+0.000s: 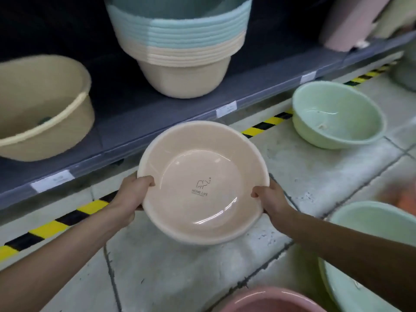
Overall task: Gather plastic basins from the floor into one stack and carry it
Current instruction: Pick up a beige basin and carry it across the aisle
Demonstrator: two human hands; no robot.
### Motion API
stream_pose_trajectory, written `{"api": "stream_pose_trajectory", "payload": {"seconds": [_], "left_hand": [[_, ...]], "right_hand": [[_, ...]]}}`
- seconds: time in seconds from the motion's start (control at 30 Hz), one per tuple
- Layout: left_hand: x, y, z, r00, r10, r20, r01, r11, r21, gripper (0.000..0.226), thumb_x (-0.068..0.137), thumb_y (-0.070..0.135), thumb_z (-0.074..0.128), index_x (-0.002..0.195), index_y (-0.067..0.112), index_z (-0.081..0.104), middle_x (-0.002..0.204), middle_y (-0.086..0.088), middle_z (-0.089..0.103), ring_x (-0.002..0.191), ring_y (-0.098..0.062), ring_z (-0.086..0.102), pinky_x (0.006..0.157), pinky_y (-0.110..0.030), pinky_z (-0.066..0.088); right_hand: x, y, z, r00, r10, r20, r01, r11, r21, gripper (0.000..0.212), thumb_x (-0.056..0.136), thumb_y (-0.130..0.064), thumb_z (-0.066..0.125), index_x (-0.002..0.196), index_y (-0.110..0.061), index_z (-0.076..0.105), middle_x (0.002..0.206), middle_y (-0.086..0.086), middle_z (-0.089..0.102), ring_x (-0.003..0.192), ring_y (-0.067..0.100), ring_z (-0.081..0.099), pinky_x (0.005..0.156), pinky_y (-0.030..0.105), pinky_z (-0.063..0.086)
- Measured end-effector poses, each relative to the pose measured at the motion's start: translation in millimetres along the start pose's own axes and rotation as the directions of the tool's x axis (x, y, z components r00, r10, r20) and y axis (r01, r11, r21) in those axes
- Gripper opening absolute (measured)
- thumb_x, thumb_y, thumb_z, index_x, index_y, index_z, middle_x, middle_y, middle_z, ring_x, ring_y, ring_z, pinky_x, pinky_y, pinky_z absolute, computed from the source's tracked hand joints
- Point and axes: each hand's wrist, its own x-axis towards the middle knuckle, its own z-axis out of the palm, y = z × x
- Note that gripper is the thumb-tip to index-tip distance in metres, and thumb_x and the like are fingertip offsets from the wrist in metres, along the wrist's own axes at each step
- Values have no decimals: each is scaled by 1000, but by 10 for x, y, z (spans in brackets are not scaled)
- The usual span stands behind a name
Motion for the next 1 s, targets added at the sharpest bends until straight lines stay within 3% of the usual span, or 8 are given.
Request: {"api": "stream_pose_trajectory", "payload": {"seconds": [0.1,0.2,0.27,0.37,0.53,0.63,0.73,1.0], "left_hand": [[-183,523,648,981,109,158,-114,993,25,10,86,10,53,88,16,61,79,-8,67,70,-28,63,64,-34,50],[-544,978,1397,923,214,321,-234,972,26,11,86,8,53,86,17,59,78,-8,65,68,-26,60,61,-30,47],[-850,1201,1899,866,256,430,-289,957,12,12,84,10,53,93,14,61,83,-10,65,71,-28,60,58,-28,46],[-1455,1345,2686,746,281,603,-366,931,20,20,79,14,56,98,9,61,85,-12,65,69,-28,62,57,-31,49],[-3147,923,3808,412,161,897,-463,885,54,16,80,9,56,94,13,63,75,-7,62,61,-23,59,48,-25,47],[-4090,417,4128,240,41,970,-515,852,92,22,80,7,55,100,16,62,77,-7,62,61,-22,59,48,-25,49],[-4859,-164,4333,145,-61,988,-555,821,132,21,79,8,56,98,17,61,83,-10,64,68,-26,61,54,-29,52],[-6147,-1823,4517,87,-349,933,-669,674,314,11,81,9,57,91,11,61,84,-12,63,69,-28,60,59,-31,50]], "right_hand": [[-206,-238,-750,978,-58,-200,67,997,38,46,61,-9,55,106,-13,64,87,14,65,75,27,58,64,36,48],[-589,-346,-1576,920,-105,-379,149,985,89,30,74,4,53,98,-13,62,84,17,60,72,27,54,64,36,44],[-944,-295,-2094,861,-103,-498,193,973,131,33,78,8,50,97,-17,60,86,16,60,75,28,55,65,37,46],[-1691,-34,-2807,747,-14,-664,209,954,216,38,79,8,50,108,-13,60,88,11,61,77,28,56,65,35,47],[-3491,934,-3626,416,200,-887,247,914,322,30,79,8,50,103,-8,60,88,11,59,75,27,55,62,33,44],[-4415,1576,-3745,216,326,-920,274,884,378,26,77,9,51,90,-12,61,80,10,58,67,24,51,56,28,38],[-5089,2215,-3736,71,447,-892,316,838,445,21,72,2,57,85,-13,62,81,12,60,69,26,53,64,34,41],[-6212,3788,-3286,-110,697,-708,402,683,610,25,79,-1,58,100,-12,63,83,9,64,72,28,59,62,31,48]]}}
